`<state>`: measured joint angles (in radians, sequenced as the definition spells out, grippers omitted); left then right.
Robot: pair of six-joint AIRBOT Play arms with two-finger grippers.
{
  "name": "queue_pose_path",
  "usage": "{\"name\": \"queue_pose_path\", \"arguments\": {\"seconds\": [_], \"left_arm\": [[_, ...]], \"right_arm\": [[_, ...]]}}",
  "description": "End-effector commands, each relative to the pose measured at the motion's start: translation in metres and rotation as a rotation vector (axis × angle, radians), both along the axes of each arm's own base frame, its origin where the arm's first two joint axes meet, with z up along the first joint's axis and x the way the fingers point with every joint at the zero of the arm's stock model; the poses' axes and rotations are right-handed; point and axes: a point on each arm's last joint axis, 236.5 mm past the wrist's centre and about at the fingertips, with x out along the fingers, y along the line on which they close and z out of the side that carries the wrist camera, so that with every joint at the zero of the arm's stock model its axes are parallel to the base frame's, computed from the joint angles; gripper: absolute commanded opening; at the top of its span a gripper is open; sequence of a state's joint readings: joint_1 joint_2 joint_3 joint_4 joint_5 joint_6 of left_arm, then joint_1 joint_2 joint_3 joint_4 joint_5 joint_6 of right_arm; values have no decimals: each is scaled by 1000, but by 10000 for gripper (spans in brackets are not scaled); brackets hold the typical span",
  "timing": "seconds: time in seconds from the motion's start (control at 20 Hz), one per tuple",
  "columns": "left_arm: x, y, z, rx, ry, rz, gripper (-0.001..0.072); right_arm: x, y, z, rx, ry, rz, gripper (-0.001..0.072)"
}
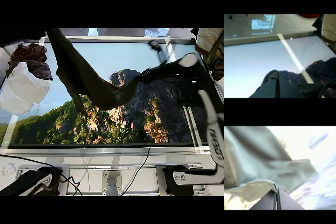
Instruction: Fold the shirts.
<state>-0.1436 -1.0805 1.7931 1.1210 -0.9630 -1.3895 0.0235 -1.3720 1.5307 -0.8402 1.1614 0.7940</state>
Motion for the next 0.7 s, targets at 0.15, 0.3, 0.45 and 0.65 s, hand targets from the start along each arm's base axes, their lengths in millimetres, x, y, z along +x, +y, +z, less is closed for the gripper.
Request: {"name": "queue_pose_path", "arguments": {"seconds": [0.15, 0.3, 0.45, 0.65], "left_arm": [[-108, 20, 99, 44, -266, 14, 12], [-166, 47, 110, 80, -302, 95, 11], [-184, 70, 87, 98, -192, 175, 11], [-185, 45, -29, 177, 318, 33, 11]], "right_arm": [[-146, -81, 237, -31, -610, -293, 14], [-228, -115, 297, -147, -846, -518, 12], [-274, -136, 339, -271, -981, -669, 12], [-227, -129, 303, -201, -768, -565, 12]]}}
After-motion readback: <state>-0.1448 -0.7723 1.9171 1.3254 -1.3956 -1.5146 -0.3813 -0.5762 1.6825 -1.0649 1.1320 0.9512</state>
